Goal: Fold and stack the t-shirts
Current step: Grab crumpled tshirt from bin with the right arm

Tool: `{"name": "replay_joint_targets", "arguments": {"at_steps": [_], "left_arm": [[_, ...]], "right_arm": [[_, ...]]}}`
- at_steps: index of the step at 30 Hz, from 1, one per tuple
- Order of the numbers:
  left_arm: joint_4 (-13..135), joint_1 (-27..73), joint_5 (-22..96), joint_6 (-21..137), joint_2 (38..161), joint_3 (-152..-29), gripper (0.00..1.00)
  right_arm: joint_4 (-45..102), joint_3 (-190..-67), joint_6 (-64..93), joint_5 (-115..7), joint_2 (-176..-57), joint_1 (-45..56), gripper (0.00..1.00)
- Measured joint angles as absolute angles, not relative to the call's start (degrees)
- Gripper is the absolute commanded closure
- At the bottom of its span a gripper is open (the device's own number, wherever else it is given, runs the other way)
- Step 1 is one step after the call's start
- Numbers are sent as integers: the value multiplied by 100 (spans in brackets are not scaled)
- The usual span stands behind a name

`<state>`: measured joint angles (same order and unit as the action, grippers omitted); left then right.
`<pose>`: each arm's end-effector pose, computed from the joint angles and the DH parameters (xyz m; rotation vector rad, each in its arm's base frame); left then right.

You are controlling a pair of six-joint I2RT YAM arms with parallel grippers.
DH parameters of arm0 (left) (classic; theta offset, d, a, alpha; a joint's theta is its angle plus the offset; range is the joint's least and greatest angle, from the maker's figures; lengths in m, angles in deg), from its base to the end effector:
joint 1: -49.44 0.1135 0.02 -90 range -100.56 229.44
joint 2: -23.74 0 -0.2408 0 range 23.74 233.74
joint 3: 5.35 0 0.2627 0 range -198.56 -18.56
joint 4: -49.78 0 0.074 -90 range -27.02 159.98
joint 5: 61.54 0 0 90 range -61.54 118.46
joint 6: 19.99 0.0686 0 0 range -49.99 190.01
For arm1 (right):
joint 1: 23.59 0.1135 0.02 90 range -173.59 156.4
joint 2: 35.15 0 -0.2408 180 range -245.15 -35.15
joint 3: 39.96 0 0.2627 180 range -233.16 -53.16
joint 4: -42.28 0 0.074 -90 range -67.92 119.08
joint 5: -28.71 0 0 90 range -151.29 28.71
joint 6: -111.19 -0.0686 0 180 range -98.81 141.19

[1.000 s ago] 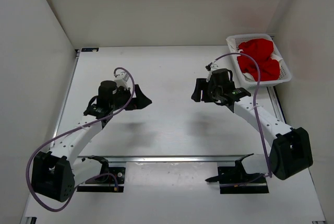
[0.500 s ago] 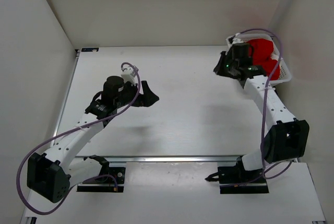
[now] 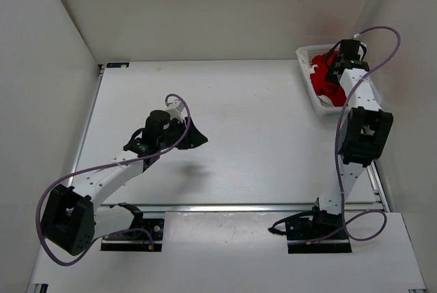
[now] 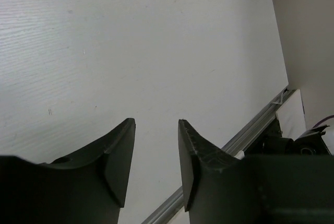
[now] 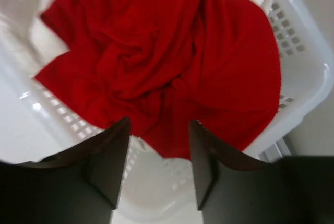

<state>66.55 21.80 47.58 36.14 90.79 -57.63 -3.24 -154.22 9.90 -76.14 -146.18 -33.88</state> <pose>0.2540 -0.1584 0.1957 0.0891 2.2483 -0.9652 0.4617 -0.1017 0.2587 0.5588 2.2268 -0.2898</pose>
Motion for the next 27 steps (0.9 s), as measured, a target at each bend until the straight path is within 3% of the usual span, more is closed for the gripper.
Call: {"name": "replay_joint_targets", "arguments": {"at_steps": [4,11,23,25,27], "left_arm": [[6572,2106,4703,3612,9090,-5640,42],[6546,1935,4673,3625,9175,-5640,44],[6553,2018,4587,3652,9175,-5640,47],[6555,2047,4581,3652,9173,-5640,47],[6555,2051,4565,3652,9171,-5640,48]], "right_arm": [[-610,-16025,1135,-7752,-15393,-3410,50],[-925,-17505,1152,-7818,-16187,-3412,53],[-1272,-17631,1047,-7979,-16414,-3421,53],[-1329,-17695,1047,-7995,-16495,-3427,60],[-1382,-17806,1071,-7995,-16609,-3427,76]]}}
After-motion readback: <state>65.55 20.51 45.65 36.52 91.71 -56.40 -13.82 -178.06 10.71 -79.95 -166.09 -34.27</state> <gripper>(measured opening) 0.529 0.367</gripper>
